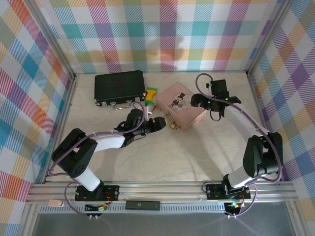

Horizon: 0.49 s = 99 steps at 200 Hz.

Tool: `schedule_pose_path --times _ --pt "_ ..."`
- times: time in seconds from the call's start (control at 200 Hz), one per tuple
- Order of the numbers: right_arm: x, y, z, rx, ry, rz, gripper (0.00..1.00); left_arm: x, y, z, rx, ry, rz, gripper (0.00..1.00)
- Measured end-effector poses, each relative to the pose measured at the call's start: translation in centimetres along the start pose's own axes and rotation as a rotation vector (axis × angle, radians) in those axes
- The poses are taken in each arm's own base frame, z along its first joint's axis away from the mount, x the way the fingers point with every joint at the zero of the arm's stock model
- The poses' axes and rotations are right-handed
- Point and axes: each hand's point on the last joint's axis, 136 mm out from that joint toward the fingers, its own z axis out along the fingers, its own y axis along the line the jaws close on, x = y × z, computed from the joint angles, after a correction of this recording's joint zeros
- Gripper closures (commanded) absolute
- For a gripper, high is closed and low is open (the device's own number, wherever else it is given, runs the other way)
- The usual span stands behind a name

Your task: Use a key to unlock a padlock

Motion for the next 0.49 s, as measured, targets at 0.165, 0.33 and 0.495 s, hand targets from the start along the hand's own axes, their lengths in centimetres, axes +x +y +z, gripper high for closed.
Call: schedule_pose_path --times 0.165,0.33,0.495 --pt "-1.1 -1.1 1.8 0.060 0.005 -0.112 0.03 0.0 0.3 1.7 -0.007 0.041 0.041 0.42" --pt "-0.1 -2.8 4.6 0.090 0.065 -0.149 0.03 0.2 1.5 3.8 -0.036 0.079 0.070 0.45" --pt "0.3 -3.5 6.7 0.091 0.107 -0.151 0.05 0.8 3.4 5.4 -0.100 0.130 0.083 0.46"
